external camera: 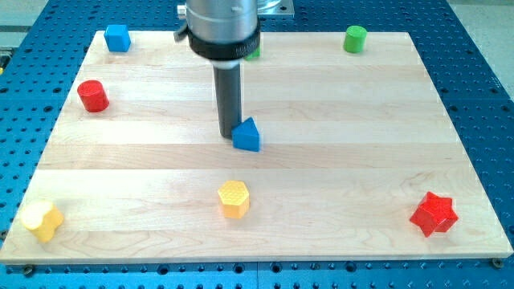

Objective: Place your arm to the top right of the triangle

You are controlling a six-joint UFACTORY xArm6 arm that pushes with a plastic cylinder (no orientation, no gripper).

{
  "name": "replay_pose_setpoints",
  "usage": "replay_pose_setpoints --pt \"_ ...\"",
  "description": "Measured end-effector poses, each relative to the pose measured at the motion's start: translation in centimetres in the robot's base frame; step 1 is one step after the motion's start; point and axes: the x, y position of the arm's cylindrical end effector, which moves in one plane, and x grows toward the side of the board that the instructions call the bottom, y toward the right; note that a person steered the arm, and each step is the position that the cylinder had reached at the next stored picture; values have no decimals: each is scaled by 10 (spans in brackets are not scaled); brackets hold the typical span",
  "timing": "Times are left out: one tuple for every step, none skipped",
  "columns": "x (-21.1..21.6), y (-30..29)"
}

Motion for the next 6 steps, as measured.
replay_pose_setpoints --pt "5 3" --pt "-13 45" --pt "-38 42" --pt "-38 80" --pt "-39 83" --pt "-40 83"
